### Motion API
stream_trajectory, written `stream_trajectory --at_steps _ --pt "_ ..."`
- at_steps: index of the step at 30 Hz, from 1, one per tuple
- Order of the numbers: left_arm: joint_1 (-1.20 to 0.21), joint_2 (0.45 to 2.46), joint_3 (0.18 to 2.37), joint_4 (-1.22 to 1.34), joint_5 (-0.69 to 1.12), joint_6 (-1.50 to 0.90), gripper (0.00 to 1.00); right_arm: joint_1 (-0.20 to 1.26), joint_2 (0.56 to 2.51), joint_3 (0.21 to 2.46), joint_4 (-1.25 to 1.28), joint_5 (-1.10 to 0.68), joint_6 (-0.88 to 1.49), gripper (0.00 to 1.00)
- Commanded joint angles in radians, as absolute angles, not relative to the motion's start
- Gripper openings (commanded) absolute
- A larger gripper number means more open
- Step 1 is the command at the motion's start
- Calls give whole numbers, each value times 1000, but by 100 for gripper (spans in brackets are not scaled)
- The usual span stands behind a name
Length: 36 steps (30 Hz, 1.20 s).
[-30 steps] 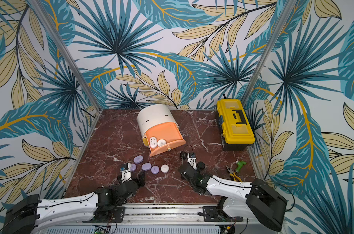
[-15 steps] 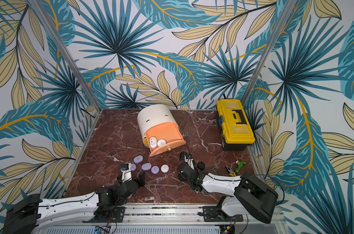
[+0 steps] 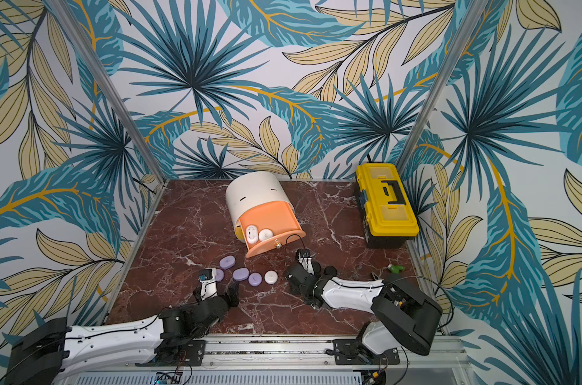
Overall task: Put the bluetooth earphones in the drawer according to color
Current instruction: Pick up the Bluetooth earphone from the center of the board.
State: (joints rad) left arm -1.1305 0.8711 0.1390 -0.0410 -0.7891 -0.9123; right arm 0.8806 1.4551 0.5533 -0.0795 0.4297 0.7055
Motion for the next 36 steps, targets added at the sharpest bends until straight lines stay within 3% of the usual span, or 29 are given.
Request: stream_trajectory --at_steps 1,9,23,29,36 --pt "-1126 880 114 -22 -796 -903 100 887 1492 545 -252 391 714 72" --pt "-1127 931 128 8 -792 -893 100 889 1514 586 -311 392 719 60" --pt "-1127 938 138 18 -791 -875 100 810 1225 684 -542 443 677 57" --pt "-1126 943 138 29 -788 -863 100 643 1128 838 -643 384 539 57" --pt "-1126 928 133 20 -785 -865 100 582 1244 1192 -739 241 378 57"
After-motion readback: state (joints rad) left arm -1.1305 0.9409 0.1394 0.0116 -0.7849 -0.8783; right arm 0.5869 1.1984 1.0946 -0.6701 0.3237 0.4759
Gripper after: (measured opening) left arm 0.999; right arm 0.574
